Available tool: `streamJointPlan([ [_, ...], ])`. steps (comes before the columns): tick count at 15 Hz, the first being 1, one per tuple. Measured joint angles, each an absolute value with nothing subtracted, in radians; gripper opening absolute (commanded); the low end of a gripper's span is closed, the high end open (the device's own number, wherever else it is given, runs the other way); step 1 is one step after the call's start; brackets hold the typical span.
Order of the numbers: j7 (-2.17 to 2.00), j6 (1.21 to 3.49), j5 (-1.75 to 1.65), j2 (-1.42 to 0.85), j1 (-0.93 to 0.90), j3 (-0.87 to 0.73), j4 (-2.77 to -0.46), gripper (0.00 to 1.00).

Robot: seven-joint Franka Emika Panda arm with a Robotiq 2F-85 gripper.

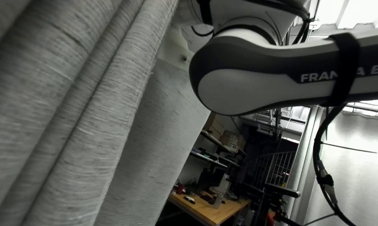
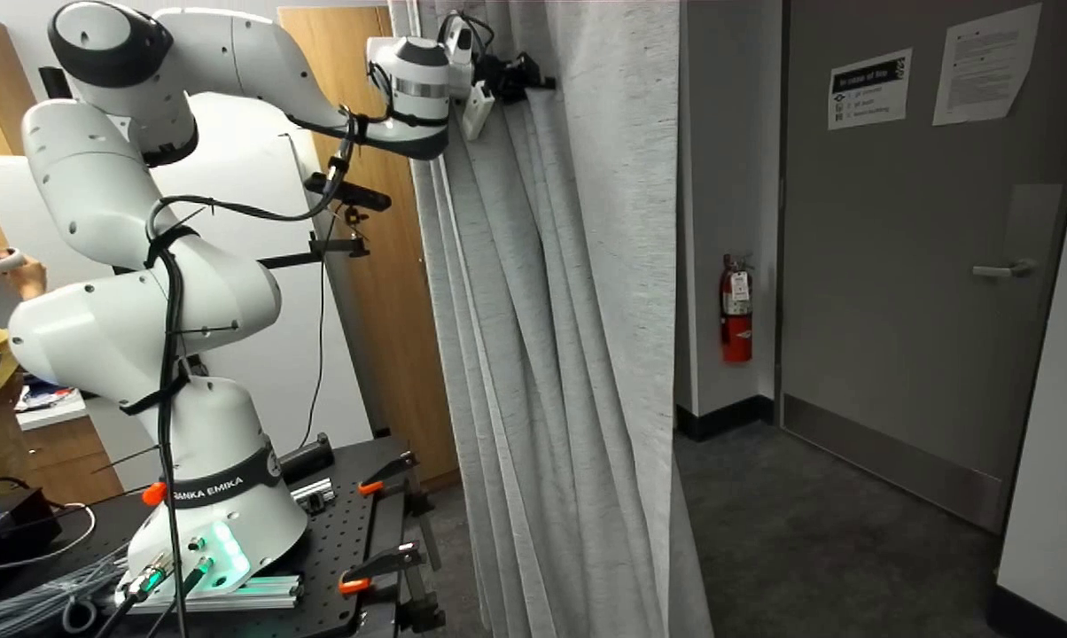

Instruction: Pull the curtain to the left

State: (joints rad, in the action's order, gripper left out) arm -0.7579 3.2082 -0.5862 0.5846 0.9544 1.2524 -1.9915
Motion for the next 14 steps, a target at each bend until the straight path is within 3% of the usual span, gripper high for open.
streamJointPlan([
  [8, -0.429, 3.304, -0.174, 0.603, 0.844, 1.406, -1.978, 0.00],
  [14, -0.279, 3.381, -0.100, 0.576, 0.845, 1.498, -1.958, 0.00],
])
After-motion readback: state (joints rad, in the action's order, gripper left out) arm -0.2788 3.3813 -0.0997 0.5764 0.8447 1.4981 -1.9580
